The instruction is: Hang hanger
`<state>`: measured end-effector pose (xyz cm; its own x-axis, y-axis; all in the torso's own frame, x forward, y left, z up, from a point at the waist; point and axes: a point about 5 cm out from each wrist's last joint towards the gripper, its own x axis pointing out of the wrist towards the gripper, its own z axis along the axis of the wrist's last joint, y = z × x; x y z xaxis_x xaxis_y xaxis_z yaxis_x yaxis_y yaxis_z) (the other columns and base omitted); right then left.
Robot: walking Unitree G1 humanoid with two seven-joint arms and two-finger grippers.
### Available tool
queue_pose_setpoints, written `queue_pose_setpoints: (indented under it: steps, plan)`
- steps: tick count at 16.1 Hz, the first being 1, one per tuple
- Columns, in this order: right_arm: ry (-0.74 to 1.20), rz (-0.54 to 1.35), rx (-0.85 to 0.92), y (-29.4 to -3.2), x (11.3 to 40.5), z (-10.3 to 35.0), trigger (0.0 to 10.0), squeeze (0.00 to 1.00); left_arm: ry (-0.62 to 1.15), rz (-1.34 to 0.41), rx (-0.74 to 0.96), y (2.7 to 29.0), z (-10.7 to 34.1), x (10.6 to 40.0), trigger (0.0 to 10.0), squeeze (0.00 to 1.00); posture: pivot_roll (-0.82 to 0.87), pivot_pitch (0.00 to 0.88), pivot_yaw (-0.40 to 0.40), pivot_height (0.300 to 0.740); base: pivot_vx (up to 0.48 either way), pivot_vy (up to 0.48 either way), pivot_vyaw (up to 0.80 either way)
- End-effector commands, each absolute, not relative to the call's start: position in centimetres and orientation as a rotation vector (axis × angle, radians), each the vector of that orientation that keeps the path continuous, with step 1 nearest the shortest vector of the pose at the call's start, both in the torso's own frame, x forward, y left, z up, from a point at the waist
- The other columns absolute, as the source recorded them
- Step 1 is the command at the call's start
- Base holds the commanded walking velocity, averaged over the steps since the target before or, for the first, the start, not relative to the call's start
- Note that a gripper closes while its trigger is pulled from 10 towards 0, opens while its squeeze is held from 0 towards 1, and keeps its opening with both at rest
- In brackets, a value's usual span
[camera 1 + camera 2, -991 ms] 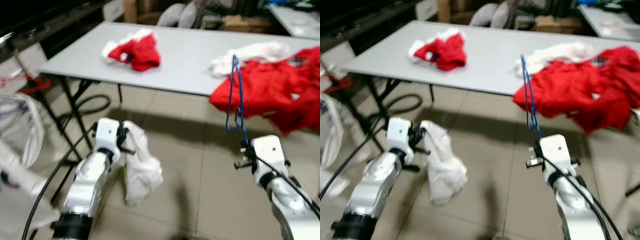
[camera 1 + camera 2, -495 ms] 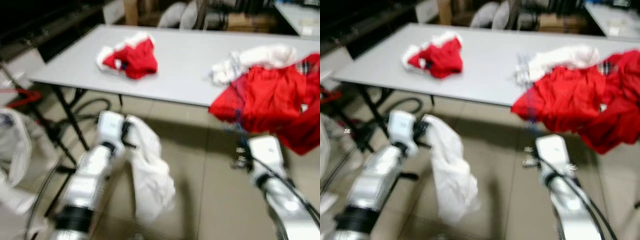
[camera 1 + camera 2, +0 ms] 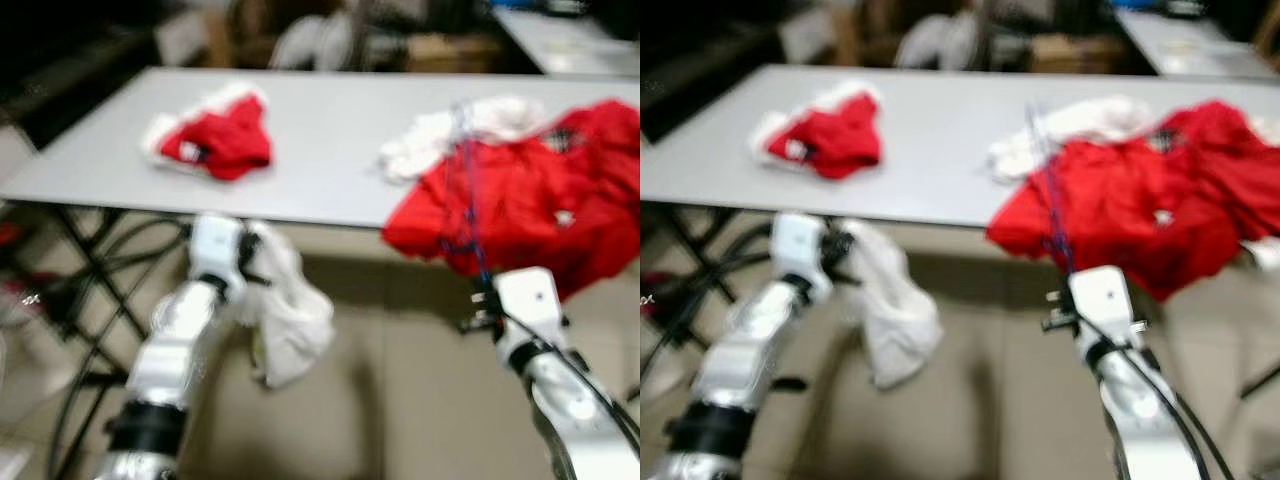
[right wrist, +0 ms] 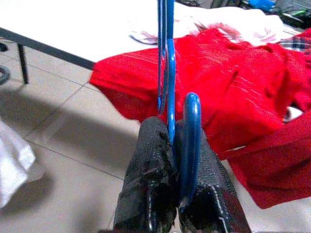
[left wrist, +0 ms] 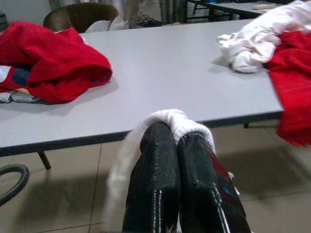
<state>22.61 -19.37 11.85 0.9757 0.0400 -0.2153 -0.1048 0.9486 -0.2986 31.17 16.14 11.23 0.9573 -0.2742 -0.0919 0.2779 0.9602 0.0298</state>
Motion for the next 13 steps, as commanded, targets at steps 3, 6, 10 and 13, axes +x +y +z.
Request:
queue_pose_setpoints:
  steps: [3,6,10,13]
  plan:
    - [0.130,0.096,-0.325,-19.1,23.0,13.2,10.0,0.00,0.031,-0.284,0.016,15.8,13.0,32.0,10.0,0.00,-0.13,0.000,0.063,0.740,0.337,0.000,0.00]
    - [0.129,0.102,-0.325,-19.0,23.0,13.2,10.0,0.00,0.032,-0.285,0.016,15.8,13.0,32.0,10.0,0.00,-0.13,0.000,0.062,0.740,0.339,0.000,0.00]
    - [0.122,0.103,-0.324,-19.0,23.0,13.2,10.0,0.00,0.016,-0.299,0.006,15.4,13.6,32.2,10.0,0.00,-0.13,0.000,0.063,0.740,0.356,0.000,0.00]
    - [0.123,0.097,-0.322,-19.0,22.9,13.1,10.0,0.00,0.014,-0.317,0.013,15.1,13.7,32.3,10.0,0.00,-0.14,0.000,0.070,0.740,0.361,0.000,0.00]
